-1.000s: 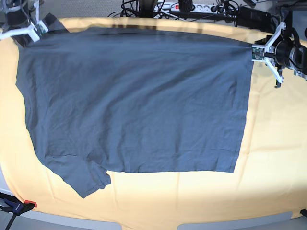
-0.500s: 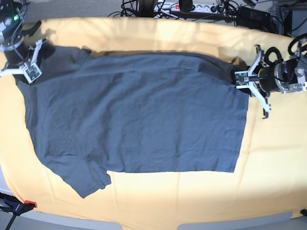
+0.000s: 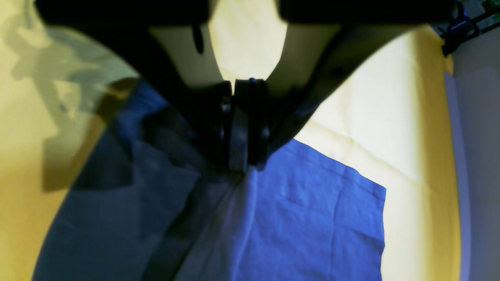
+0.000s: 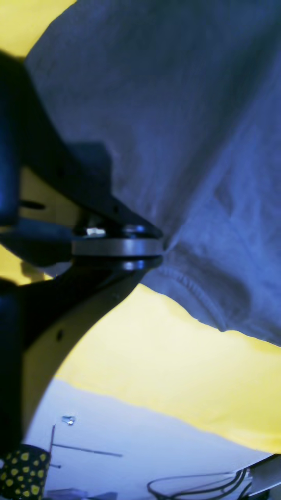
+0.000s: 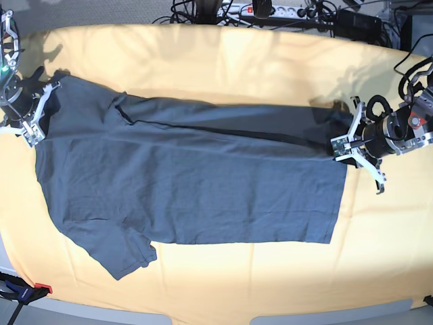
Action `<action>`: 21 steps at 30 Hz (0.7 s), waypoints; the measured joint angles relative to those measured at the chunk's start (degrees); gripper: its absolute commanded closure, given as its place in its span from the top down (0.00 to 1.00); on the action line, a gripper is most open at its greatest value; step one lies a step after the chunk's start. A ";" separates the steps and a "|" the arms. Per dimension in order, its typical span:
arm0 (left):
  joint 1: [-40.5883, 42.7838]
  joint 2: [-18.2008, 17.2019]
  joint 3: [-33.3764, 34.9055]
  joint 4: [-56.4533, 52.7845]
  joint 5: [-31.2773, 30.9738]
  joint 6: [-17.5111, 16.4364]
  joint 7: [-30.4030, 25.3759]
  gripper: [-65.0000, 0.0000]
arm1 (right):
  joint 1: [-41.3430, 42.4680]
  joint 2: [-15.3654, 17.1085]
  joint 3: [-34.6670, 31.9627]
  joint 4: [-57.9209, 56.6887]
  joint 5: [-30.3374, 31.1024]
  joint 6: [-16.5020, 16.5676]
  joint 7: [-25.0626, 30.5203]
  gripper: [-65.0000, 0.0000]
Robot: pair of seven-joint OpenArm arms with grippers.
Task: Fold the T-shirt properly
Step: 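Fold the held edge over toward the shirt's middle with both grippers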
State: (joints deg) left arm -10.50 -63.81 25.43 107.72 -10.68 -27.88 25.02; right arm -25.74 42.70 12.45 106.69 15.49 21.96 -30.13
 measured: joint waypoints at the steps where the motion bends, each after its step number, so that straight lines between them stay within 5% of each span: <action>1: 0.02 0.02 0.00 0.00 0.00 -0.04 0.00 0.00 | 0.24 0.00 0.02 0.00 -0.02 0.37 -0.02 0.00; 8: 0.00 0.02 0.00 0.00 4.52 0.46 -0.61 0.00 | 2.10 0.00 0.00 -0.02 1.07 0.79 -0.02 0.00; 12: -0.02 0.00 0.00 -0.09 6.91 7.89 -1.31 0.00 | 2.08 0.00 0.00 -0.02 1.07 0.76 -0.04 0.00; 21: 0.02 0.68 0.00 -0.09 7.10 4.90 -5.11 0.00 | 2.08 0.00 0.00 -0.02 1.07 0.76 -0.04 0.00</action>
State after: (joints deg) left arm -10.48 -63.13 25.43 107.63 -3.57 -22.98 19.90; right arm -23.66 42.70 12.45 106.67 16.56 22.72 -30.17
